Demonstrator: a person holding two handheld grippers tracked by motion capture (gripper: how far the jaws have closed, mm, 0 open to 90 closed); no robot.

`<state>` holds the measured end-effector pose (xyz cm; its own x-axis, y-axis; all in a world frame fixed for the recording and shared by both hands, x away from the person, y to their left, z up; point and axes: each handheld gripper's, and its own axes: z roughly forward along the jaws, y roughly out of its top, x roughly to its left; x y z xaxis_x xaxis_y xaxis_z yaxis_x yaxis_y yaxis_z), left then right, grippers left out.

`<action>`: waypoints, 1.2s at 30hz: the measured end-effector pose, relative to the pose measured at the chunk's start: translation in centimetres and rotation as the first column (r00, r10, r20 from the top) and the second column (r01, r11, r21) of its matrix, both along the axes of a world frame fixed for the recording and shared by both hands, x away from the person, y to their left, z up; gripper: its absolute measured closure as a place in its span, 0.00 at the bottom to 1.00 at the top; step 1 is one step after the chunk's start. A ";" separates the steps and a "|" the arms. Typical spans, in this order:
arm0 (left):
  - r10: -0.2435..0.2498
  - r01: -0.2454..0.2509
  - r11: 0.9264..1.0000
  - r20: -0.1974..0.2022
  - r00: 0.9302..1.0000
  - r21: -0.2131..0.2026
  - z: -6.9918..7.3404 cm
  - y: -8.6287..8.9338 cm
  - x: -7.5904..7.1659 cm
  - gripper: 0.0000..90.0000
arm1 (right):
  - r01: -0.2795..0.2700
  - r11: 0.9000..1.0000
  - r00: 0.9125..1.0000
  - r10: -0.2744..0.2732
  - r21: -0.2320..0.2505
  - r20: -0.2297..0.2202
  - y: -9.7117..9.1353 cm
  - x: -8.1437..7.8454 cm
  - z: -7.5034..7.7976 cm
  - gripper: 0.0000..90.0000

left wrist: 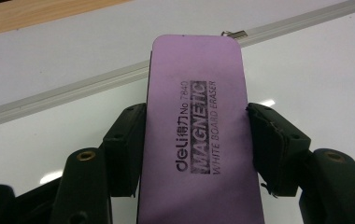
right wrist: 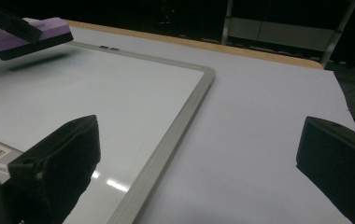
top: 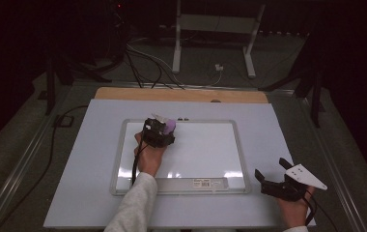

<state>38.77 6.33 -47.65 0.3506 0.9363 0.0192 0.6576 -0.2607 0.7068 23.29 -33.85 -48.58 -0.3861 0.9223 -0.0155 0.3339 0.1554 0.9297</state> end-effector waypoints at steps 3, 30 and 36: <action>-0.001 0.001 1.000 0.000 1.000 -0.026 0.1 0.5 -0.6 0.46 | -0.002 1.000 1.000 0.002 -0.001 0.002 0.1 0.0 0.0 0.00; 0.015 -0.013 0.997 0.038 0.999 -0.075 1.0 5.1 -4.8 0.46 | 0.002 1.000 1.000 -0.002 -0.003 0.000 0.1 -0.1 0.0 0.00; 0.027 -0.025 0.996 0.024 0.999 -0.085 0.2 6.1 -5.9 0.46 | 0.003 1.000 1.000 -0.003 -0.002 0.000 0.1 -0.1 0.0 0.00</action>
<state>32.89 12.39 -47.42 0.3267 0.9437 -0.0522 0.6451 -0.1823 0.7421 23.22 -33.78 -48.56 -0.3833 0.9234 -0.0179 0.3342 0.1567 0.9294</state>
